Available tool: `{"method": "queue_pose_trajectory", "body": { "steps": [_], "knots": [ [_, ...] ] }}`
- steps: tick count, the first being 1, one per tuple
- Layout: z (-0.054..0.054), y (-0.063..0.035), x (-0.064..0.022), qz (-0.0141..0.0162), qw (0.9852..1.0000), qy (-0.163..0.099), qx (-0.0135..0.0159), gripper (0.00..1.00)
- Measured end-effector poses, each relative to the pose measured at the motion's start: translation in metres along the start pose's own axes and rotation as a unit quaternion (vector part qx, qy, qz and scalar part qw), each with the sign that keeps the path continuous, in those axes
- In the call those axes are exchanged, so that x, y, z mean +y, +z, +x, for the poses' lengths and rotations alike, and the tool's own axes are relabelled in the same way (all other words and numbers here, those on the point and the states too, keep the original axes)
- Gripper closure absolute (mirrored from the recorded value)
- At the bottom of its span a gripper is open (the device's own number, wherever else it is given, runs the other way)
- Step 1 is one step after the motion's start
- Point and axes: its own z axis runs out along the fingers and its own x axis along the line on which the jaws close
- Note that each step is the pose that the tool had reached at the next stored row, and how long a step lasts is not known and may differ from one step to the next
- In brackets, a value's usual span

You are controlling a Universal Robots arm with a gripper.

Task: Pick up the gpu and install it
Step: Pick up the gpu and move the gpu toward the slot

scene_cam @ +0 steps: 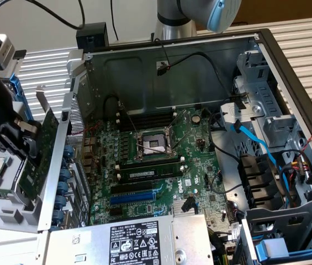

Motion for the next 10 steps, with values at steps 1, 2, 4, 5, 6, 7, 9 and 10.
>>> {"method": "queue_pose_trajectory", "body": {
  "steps": [1,2,4,5,6,7,9,10],
  "knots": [
    [-0.0001,-0.0011,0.0001,0.0,1.0,0.0,0.0,0.72],
    [-0.0001,-0.0019,0.0003,0.0,1.0,0.0,0.0,0.72],
    [-0.0002,-0.0032,0.0004,0.0,1.0,0.0,0.0,0.72],
    [-0.0003,-0.0034,0.0004,-0.0001,1.0,0.0,0.0,0.72],
    [-0.0004,-0.0035,0.0003,0.0,1.0,0.0,0.0001,0.72],
    [-0.0004,-0.0035,0.0003,-0.0001,1.0,0.0,0.0001,0.72],
    [-0.0004,-0.0036,0.0003,0.0,1.0,0.0,0.0001,0.72],
    [-0.0003,-0.0036,0.0003,0.0,1.0,0.0,0.0001,0.72]
  ]
}}
